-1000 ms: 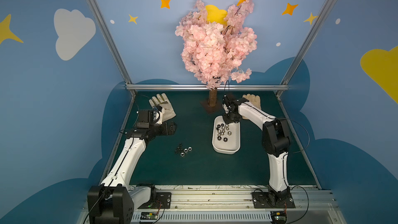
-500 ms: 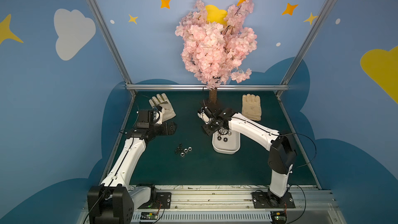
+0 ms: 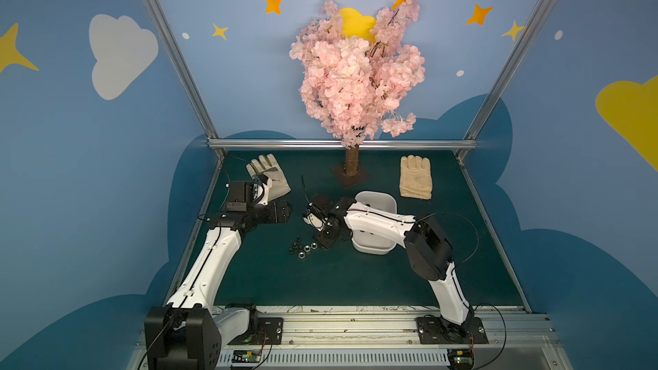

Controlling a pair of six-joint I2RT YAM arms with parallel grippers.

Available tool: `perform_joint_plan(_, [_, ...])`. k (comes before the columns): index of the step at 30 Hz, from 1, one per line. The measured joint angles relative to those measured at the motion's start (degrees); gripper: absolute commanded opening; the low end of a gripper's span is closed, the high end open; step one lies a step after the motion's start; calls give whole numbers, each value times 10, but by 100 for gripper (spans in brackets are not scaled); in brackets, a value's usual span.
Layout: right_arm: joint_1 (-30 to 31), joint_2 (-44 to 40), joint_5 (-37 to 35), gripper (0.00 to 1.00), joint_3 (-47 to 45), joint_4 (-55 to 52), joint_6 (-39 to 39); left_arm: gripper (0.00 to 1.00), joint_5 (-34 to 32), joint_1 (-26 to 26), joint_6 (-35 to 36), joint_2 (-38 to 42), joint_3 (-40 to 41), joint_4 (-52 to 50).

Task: Put the nuts on the desktop into the storage box
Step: Pick up the nut from the center of the board.

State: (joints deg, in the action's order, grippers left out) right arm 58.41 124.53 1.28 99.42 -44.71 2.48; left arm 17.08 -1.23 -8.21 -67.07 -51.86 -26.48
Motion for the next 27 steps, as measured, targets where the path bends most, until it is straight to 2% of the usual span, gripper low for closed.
perform_joint_plan(9, [29,43,-4,57,40,-1,1,100,-2,0,0,0,0,0])
perform_joint_plan(11, [31,50,-7,52,46,-1,1,100,-2,0,0,0,0,0])
perform_joint_plan(15, [32,58,-15,31,49,-2,2,100,-2,0,0,0,0,0])
perform_joint_plan(17, [32,58,-21,24,48,0,3,100,-2,0,0,0,0,0])
perform_joint_plan(20, [30,56,-25,21,44,11,8,100,-2,0,0,0,0,0])
perform_joint_plan(27, [14,17,-29,20,-19,54,20,100,-2,0,0,0,0,0])
